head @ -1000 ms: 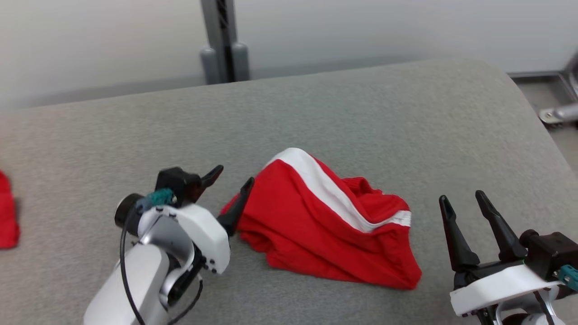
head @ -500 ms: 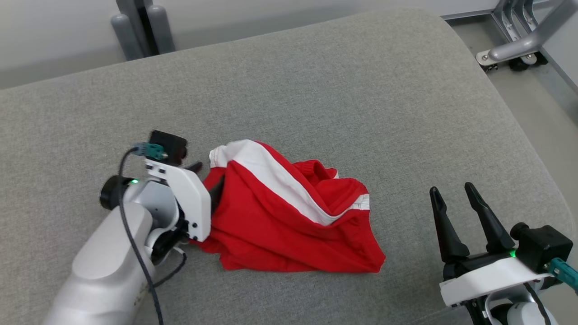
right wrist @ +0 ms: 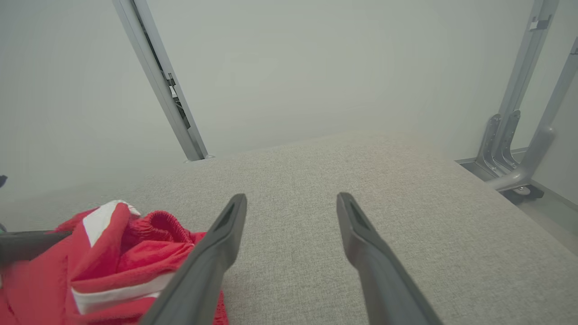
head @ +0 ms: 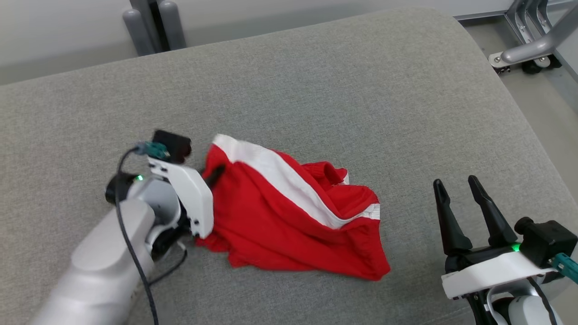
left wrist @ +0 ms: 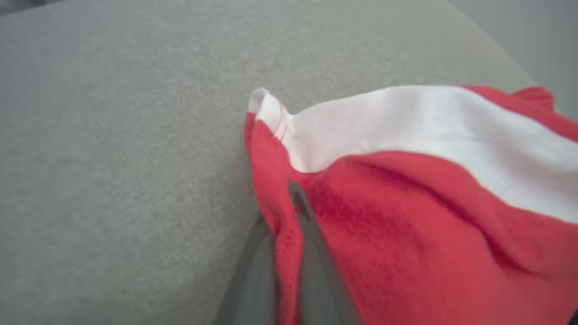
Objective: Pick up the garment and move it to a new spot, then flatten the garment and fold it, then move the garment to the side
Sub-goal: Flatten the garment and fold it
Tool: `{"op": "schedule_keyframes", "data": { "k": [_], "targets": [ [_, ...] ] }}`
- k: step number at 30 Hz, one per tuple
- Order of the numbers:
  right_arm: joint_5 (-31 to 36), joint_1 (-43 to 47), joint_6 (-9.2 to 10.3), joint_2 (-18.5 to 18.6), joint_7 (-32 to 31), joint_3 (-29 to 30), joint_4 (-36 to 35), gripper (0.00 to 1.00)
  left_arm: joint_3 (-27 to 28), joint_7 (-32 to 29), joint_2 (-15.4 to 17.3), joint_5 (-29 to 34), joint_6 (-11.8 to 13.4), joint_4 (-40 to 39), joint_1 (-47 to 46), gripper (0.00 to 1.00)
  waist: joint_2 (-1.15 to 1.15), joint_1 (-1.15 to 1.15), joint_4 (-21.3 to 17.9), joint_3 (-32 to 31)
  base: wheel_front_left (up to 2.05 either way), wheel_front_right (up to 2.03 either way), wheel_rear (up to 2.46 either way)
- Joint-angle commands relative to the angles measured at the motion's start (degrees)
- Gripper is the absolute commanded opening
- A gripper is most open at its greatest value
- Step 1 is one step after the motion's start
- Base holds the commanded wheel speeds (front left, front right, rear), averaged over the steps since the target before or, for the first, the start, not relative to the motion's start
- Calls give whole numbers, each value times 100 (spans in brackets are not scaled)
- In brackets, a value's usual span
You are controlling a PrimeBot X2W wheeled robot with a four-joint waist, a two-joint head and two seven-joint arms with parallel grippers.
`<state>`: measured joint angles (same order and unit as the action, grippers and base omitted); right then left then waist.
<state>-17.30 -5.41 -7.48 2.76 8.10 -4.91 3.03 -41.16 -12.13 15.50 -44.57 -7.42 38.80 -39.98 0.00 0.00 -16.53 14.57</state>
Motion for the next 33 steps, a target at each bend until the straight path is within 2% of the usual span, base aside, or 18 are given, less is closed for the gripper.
{"op": "schedule_keyframes", "data": {
  "k": [1, 6, 11, 15, 19, 26, 30, 31, 32, 33],
  "targets": [
    [-15, -8, -3, 26, 29, 47, 36, 100, 99, 252, 29, 71, 63, 29, -158, 0, 0, 0, 34, -14, 0, 0, 0],
    [19, 31, -3, 26, 31, 194, 31, 100, 441, 1158, 110, 187, 305, 31, -477, 0, 0, 0, 204, -98, 0, 0, 0],
    [45, 81, -3, 24, -39, 333, -26, 100, 613, 1518, 222, 156, 364, -195, -445, 0, 0, 0, 438, -156, 0, 0, 0],
    [92, 107, -3, 25, -109, 470, -100, 100, 696, 1789, 438, 106, 511, -678, 110, 0, 0, 0, 692, -211, 0, 0, 0],
    [145, 141, -3, 30, -209, 614, -177, 100, 800, 2004, 605, 15, 838, -1348, 949, 0, 0, 0, 973, -236, 0, 0, 0],
    [229, 192, -3, 34, -407, 710, -289, 100, 836, 2139, 559, -271, 1321, -2296, 2220, 0, 0, 0, 1392, -294, 0, 0, 0],
    [236, 184, -3, 72, -517, 704, -343, 100, 785, 2086, 452, -434, 1411, -2465, 2632, 0, 0, 0, 1508, -341, 0, 0, 0],
    [227, 179, -3, 78, -531, 695, -355, 100, 785, 2085, 438, -456, 1444, -2451, 2693, 16, 0, 0, 1525, -356, 0, 0, 0],
    [229, 174, -3, 84, -553, 689, -360, 100, 797, 2132, 452, -432, 1484, -2436, 2728, 82, 0, 0, 1536, -371, 0, 0, 0],
    [233, 170, -3, 88, -564, 682, -369, 100, 806, 2162, 431, -447, 1511, -2429, 2761, 100, 0, 0, 1547, -384, 0, 0, 0]
  ]
}}
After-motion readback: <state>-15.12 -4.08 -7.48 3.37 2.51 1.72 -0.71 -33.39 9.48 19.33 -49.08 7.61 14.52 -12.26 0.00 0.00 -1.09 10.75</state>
